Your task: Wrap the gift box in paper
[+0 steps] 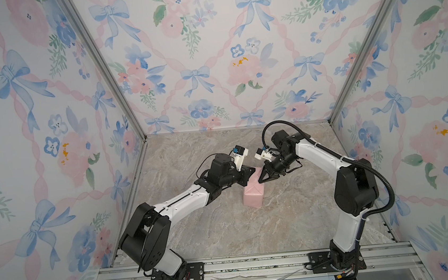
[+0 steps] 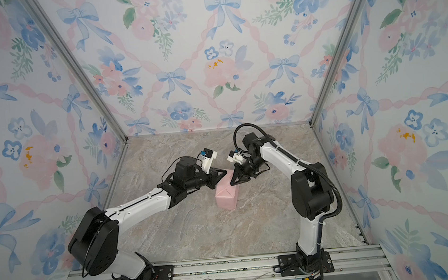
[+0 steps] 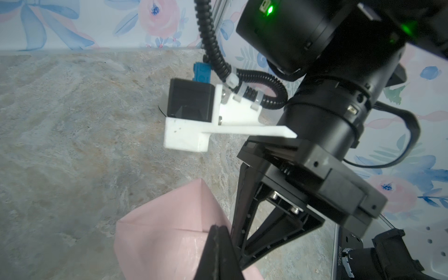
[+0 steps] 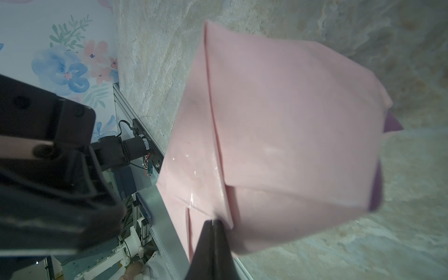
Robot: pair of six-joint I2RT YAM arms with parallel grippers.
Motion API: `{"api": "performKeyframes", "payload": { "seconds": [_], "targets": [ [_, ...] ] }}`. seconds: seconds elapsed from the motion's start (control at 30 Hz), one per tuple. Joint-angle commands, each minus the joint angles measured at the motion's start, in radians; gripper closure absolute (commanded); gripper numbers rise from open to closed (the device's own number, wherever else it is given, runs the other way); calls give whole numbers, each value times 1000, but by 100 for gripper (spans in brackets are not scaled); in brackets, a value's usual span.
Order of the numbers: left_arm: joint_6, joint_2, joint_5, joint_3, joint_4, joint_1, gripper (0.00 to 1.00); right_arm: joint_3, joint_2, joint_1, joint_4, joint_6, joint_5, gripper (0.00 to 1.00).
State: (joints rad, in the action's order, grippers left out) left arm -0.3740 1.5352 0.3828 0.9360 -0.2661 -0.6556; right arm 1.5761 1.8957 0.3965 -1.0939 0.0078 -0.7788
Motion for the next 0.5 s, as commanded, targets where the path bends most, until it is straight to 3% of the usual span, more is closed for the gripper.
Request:
{"api": "performKeyframes", "payload": {
  "seconds": [0.0,0.47],
  "targets": [
    [24,19,18,15,1,2,96,25,36,9,-69,5,22,100],
    [19,37,45,5,-3,-15,96,65,68,-4,-100,15,41,100]
  ]
}}
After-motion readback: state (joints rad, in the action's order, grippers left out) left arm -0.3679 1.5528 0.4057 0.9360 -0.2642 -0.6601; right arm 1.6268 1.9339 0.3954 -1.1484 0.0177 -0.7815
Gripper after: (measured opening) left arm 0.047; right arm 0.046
